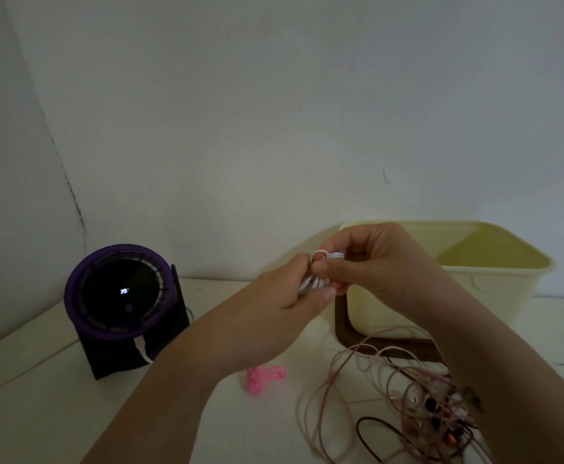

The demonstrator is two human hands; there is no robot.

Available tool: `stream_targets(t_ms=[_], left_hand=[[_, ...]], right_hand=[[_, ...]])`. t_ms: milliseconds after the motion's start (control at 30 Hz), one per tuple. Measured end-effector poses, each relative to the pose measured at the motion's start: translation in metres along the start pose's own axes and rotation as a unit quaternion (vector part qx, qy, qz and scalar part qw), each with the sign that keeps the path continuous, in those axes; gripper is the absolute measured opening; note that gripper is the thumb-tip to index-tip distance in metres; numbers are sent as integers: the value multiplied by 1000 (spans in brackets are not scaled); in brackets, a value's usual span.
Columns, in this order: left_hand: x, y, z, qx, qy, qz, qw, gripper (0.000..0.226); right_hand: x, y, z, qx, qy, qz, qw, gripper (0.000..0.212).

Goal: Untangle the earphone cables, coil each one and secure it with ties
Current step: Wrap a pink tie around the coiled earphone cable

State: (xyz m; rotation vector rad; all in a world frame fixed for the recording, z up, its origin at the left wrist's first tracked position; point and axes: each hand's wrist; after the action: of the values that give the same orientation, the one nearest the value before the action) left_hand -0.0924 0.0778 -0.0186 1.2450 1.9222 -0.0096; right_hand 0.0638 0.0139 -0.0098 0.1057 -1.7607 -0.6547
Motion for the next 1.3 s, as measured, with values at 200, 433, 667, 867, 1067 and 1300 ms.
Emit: stream_targets(t_ms=[200, 433, 667, 867, 1067, 1300], left_hand=[[0, 3, 4, 9, -30, -7, 999, 16], [0, 1, -7, -10, 119, -21, 993, 27], [30, -1, -35, -4, 124, -166, 978, 23], [77, -5, -27, 84, 55, -342, 934, 22], [93, -7, -7, 146, -45, -399, 904, 18], [100, -5, -1, 135, -122, -388, 904, 22]], right_hand=[[6, -1, -2, -9, 13, -3, 1000, 8], [-8, -1, 13, -42, 77, 34, 996, 15], [-35, -2, 38, -60, 34, 90, 994, 12], [-71, -23, 63, 187, -353, 66, 914, 18], [-92, -38, 86, 116, -395, 45, 910, 32], [-103, -40, 87, 47, -303, 70, 949, 16]])
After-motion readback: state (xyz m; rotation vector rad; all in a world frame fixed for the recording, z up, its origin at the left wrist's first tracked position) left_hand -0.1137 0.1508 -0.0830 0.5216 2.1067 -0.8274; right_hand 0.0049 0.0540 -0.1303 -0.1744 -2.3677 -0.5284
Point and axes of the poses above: each hand's wrist, its own y-axis towards the middle knuckle, its own z-axis out of the palm, x = y × z, and after that the axes turned 8 degrees about -x, right-handed
